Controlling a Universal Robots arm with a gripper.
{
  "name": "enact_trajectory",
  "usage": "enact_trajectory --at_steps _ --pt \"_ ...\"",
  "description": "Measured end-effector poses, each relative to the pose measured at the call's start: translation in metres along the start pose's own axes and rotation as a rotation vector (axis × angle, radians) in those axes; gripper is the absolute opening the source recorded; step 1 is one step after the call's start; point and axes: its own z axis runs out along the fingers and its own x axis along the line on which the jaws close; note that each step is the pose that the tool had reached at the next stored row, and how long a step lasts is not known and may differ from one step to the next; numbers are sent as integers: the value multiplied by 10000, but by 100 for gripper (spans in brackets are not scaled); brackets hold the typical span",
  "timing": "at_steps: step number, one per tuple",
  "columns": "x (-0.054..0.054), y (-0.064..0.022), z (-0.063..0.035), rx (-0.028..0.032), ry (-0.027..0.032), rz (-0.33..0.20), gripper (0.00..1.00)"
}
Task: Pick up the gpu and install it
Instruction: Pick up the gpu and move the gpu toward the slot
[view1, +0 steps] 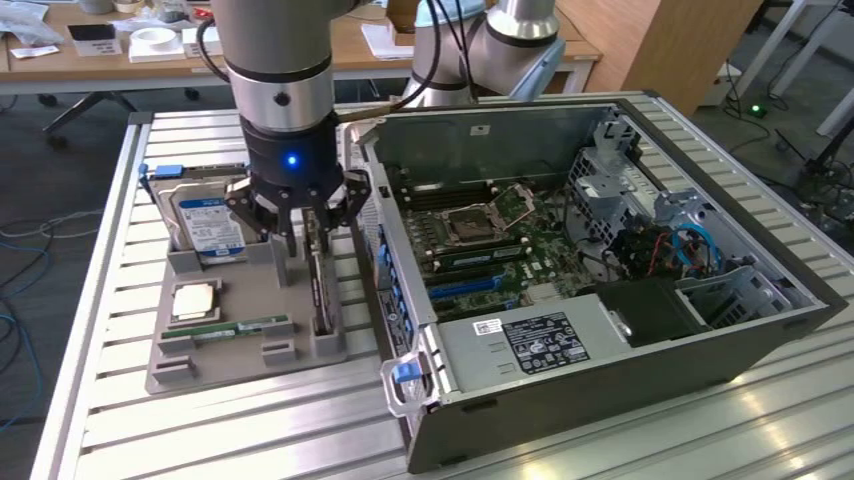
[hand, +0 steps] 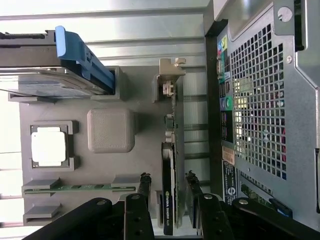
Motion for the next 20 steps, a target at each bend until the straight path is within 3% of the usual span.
enact_trajectory --at_steps 20 --pt "4 -10 229 1 -3 0 42"
